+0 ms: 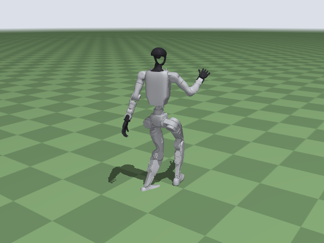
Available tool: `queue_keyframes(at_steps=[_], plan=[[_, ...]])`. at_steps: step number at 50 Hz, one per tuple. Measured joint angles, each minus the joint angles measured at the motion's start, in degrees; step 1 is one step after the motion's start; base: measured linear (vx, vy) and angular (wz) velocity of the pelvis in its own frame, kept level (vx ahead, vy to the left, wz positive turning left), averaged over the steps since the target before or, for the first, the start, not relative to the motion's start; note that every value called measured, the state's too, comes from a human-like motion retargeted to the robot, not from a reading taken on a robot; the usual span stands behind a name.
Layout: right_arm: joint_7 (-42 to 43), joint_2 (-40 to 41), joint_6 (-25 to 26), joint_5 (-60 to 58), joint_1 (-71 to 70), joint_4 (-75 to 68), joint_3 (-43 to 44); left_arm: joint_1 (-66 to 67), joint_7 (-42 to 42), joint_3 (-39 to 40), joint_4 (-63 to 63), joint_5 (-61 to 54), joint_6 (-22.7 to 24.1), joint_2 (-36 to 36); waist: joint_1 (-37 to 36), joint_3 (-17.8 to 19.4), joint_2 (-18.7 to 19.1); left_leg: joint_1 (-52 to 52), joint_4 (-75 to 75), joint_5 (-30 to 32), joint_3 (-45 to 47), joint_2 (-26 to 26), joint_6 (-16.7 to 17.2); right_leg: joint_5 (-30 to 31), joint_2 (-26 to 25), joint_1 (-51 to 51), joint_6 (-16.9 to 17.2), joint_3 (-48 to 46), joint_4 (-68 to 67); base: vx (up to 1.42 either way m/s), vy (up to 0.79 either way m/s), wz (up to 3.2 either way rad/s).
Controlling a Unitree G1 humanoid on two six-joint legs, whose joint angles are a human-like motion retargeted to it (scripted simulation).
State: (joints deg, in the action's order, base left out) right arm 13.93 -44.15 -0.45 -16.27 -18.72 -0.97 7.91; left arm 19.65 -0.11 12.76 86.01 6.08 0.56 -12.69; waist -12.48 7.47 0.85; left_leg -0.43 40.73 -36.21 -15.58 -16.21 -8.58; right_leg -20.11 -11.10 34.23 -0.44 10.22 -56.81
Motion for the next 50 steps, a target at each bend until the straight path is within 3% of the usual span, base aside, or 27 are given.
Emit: queue_keyframes(at_steps=[5, 9, 15, 20, 27, 30, 35, 38, 43, 50], plan=[[3.6, 1.1, -0.6, -1.1, -0.2, 2.0, 0.5, -0.4, 1.5, -0.9, -0.9, 2.0, 0.3, -1.0, 0.0, -1.9, 1.5, -0.1, 3.7, -1.2, -10.6, -3.1, 0.1, 3.6, -12.0, -2.6, 3.5, 15.1, 4.6, 0.09, 0.17, 2.43], [5.9, 2.9, -1.9, -1.0, 0.9, 3.3, 0.4, -1.2, 1.7, -3.0, -2.5, 2.7, 1.1, -2.1, 1.1, -4.4, 2.0, 0.4, 3.7, -0.8, -19.7, -5.0, 0.4, 4.8, -18.0, -6.6, 6.0, 28.8, 7.4, 0.09, 0.13, 2.79], [7.7, 6.7, -4.1, -0.4, 6.0, 4.1, -0.6, -2.8, 1.4, -5.2, -5.9, 0.2, 2.3, -2.9, 2.5, -8.8, 0.6, 1.5, -0.6, 2.4, -29.9, -6.9, 1.6, 3.9, -18.8, -12.2, 7.6, 43.2, 8.9, 0.04, 0.06, 2.94], [6.2, 11.3, -5.2, 0.1, 12.9, 4.0, -2.7, -4.6, 1.0, -5.3, -10.1, -3.9, 3.1, -2.2, 0.7, -10.7, -1.4, 1.1, -1.7, 4.2, -32.5, -8.4, 2.4, 0.4, -16.6, -13.7, 5.6, 43.7, 6.7, 0.00, 0.01, 2.61], [-3.0, 17.6, -5.7, 1.9, 21.1, 2.3, -6.9, -11.5, -0.2, -5.4, -25.4, -12.6, 5.2, -4.1, -2.2, -10.4, -5.7, -1.3, -9.0, 10.1, -32.5, -6.3, 4.1, -3.1, -6.3, -11.8, 2.0, 32.7, 7.9, 0.03, -0.02, 2.86], [-9.5, 18.8, -5.6, 3.2, 23.0, 1.4, -8.4, -15.4, -0.8, -5.6, -39.3, -17.4, 5.6, -6.5, -2.4, -9.6, -7.5, -3.4, -14.8, 13.9, -32.1, -3.3, 5.2, -3.5, -0.1, -10.5, 0.3, 24.5, 11.3, 0.08, -0.08, 3.26], [-17.7, 19.1, -5.3, 4.9, 27.4, 1.9, -12.1, -23.4, -1.2, -5.9, -60.7, -23.2, 9.7, -9.9, -2.7, -7.0, -8.8, -9.1, -14.8, 16.0, -26.0, -3.0, 6.3, -5.2, 7.7, -9.8, -1.1, 11.6, 11.9, 0.03, -0.11, 3.02], [-21.4, 18.6, -4.9, 5.8, 29.5, 2.5, -13.6, -29.2, -0.9, -6.7, -72.4, -25.2, 11.4, -12.4, -0.9, -6.1, -9.3, -12.7, -17.0, 15.7, -18.9, -1.6, 5.8, -5.6, 12.3, -10.0, -1.2, 3.8, 12.6, -0.05, -0.12, 2.96], [-24.9, 17.0, -4.0, 6.2, 32.6, 1.3, -14.6, -40.7, -0.5, -11.0, -87.2, -24.9, 12.8, -16.4, 4.2, -5.9, -9.6, -16.9, -16.7, 11.6, 0.4, 2.6, 3.1, -6.3, 18.9, -11.2, -0.8, -7.9, 13.5, -0.08, -0.08, 2.67], [-26.7, 13.9, -2.1, 3.8, 36.5, -7.5, -13.8, -58.9, -4.1, -22.8, -100.0, -19.6, 12.1, -17.8, 10.3, -6.5, -5.5, -16.9, -4.0, 2.2, 20.2, 10.8, 1.3, -5.8, 21.0, -15.4, -0.4, -19.4, 16.7, -0.08, -0.02, 1.64]])
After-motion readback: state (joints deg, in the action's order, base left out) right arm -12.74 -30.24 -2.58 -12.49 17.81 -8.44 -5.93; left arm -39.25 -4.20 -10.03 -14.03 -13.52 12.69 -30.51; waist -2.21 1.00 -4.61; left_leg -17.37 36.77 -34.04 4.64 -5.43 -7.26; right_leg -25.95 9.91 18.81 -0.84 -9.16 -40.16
